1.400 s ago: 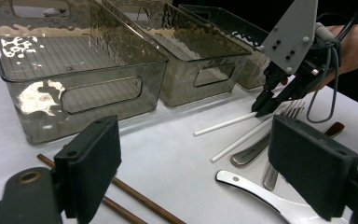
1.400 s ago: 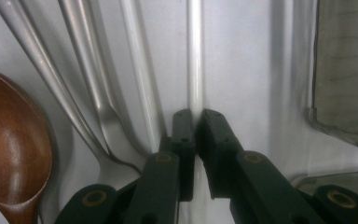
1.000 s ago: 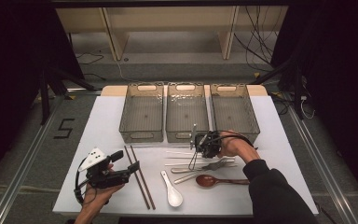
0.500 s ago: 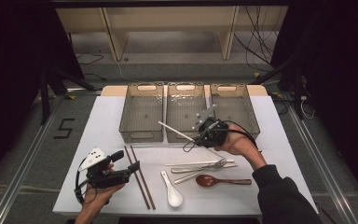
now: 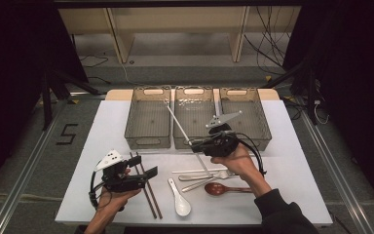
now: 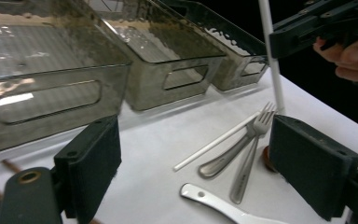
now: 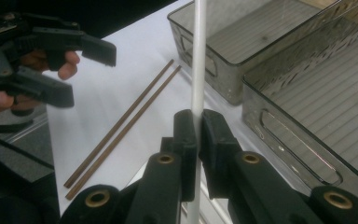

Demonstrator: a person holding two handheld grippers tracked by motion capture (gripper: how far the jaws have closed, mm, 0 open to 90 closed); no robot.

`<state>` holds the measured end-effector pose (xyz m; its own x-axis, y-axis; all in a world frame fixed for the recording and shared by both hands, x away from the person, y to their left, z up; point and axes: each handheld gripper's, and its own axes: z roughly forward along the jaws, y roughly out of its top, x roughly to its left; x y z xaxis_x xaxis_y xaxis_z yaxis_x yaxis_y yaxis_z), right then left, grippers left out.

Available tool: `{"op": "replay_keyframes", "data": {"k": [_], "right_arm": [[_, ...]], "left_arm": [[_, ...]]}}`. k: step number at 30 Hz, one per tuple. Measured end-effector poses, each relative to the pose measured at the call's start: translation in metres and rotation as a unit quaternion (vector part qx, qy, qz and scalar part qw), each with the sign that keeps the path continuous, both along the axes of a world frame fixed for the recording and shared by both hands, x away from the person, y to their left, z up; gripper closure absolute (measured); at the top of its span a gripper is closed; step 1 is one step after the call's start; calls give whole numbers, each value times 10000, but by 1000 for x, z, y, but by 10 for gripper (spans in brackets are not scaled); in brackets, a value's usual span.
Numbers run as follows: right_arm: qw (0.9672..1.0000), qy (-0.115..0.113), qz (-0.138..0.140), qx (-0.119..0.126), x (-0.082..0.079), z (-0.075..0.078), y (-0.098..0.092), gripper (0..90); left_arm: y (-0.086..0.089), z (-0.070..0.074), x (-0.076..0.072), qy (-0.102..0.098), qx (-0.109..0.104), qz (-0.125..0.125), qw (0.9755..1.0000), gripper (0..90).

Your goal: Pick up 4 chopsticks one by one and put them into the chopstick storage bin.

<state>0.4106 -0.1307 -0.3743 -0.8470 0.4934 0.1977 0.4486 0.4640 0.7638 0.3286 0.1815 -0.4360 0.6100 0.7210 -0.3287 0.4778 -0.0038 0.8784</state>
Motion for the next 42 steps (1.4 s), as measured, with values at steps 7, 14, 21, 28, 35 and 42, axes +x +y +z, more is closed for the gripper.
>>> {"op": "replay_keyframes", "data": {"k": [7, 14, 21, 28, 35, 42], "right_arm": [[9995, 123, -137, 275, -4, -6, 8, 855], [9983, 209, -213, 501, -10, -11, 19, 855], [9972, 272, -188, 678, -14, -15, 26, 855], [9968, 238, -199, 734, -17, -15, 30, 855], [9964, 177, -242, 799, -18, -15, 31, 854], [9961, 117, -256, 837, -20, -17, 30, 853]], "left_arm": [[-26, 4, 9, 165, 194, -272, 9993, 167], [-50, 7, 18, 292, 181, -514, 9981, 184], [-65, 4, 27, 606, -76, -629, 9961, 283], [-70, 3, 31, 744, -199, -750, 9942, 479], [-72, 3, 35, 872, -292, -833, 9923, 652], [-73, 2, 35, 1027, -431, -880, 9899, 815]]}}
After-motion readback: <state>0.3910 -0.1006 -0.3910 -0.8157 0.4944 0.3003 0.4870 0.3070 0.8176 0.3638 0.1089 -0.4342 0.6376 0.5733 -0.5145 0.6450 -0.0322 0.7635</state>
